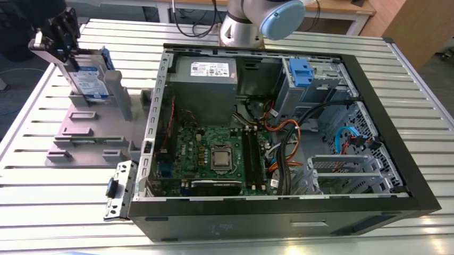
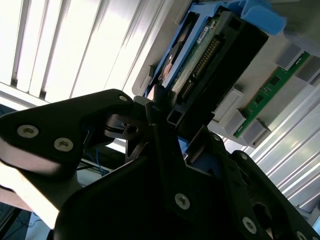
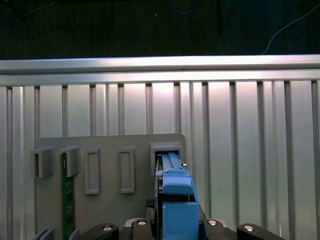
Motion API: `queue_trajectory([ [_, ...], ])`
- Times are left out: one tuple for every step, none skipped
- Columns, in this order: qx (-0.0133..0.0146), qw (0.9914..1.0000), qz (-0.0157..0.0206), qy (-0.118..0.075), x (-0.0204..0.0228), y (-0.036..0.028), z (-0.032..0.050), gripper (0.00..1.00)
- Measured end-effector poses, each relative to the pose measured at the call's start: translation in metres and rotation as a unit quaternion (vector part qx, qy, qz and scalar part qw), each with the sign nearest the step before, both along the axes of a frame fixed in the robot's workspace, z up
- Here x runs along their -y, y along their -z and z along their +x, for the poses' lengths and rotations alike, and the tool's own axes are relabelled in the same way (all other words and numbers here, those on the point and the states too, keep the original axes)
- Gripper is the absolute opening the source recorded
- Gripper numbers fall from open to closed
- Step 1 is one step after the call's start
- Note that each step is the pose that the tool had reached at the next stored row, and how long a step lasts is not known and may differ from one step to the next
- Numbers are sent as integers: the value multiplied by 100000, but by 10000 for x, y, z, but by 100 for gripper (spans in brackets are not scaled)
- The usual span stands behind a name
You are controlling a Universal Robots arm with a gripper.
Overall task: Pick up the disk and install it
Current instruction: 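Pick up the disk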
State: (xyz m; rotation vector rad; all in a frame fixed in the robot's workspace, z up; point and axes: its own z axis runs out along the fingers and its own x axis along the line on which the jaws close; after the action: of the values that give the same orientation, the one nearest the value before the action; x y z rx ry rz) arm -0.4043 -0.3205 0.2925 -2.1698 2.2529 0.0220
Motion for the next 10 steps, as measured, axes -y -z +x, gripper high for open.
queue_trajectory([
  [1,100000,0,0,0,-2,0,36],
  [-1,100000,-1,1,0,-4,0,36],
  [1,100000,1,0,0,-11,0,36],
  [3,100000,0,1,0,-17,0,36],
  [2,100000,1,1,0,-19,0,36],
  [5,100000,2,0,0,-20,0,36],
  [3,100000,0,0,0,-22,0,36],
  [2,100000,0,1,0,-24,0,36],
  [3,100000,0,1,0,-26,0,36],
  [5,100000,1,-2,0,-37,0,36],
])
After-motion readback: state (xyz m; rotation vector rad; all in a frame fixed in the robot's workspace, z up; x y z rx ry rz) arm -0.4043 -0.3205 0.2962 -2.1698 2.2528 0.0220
